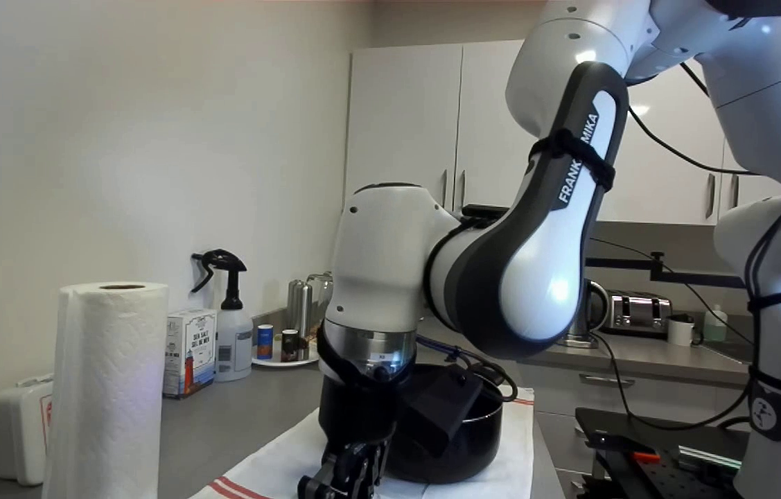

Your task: Put the glass lid on the counter.

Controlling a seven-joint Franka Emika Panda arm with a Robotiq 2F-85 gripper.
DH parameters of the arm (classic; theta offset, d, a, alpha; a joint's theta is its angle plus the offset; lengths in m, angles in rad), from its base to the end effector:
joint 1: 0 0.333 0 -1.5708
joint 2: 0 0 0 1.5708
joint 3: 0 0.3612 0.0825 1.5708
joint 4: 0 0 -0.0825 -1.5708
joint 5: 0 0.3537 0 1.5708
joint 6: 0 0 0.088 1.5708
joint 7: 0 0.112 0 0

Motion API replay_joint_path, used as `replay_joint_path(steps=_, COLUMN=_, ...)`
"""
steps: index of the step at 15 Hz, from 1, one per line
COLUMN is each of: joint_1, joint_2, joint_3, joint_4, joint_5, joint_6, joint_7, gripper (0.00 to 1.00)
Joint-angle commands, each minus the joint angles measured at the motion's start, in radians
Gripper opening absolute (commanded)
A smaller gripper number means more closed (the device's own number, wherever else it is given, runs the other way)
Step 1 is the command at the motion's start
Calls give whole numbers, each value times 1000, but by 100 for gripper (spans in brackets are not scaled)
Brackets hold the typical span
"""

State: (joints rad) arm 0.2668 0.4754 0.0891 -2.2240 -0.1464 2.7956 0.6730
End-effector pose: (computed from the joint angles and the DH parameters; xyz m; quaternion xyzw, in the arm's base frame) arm 0.5257 0.2010 0.2300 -0.9940 0.0966 -0.0476 0.0176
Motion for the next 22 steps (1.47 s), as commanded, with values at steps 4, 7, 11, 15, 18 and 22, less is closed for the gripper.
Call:
replay_joint_path(steps=4, joint_1=-14, joint_2=-4, joint_3=13, joint_4=-3, joint_5=161, joint_6=24, joint_7=-149, gripper=25)
replay_joint_path(steps=7, joint_1=5, joint_2=-3, joint_3=-6, joint_4=-5, joint_5=171, joint_6=19, joint_7=-165, gripper=25)
replay_joint_path(steps=11, joint_1=55, joint_2=10, joint_3=-51, joint_4=3, joint_5=130, joint_6=6, joint_7=-141, gripper=25)
replay_joint_path(steps=15, joint_1=124, joint_2=27, joint_3=-109, joint_4=12, joint_5=80, joint_6=0, joint_7=-115, gripper=25)
replay_joint_path(steps=18, joint_1=163, joint_2=38, joint_3=-138, joint_4=16, joint_5=53, joint_6=-4, joint_7=-106, gripper=25)
replay_joint_path(steps=22, joint_1=189, joint_2=41, joint_3=-158, joint_4=17, joint_5=31, joint_6=-4, joint_7=-98, gripper=25)
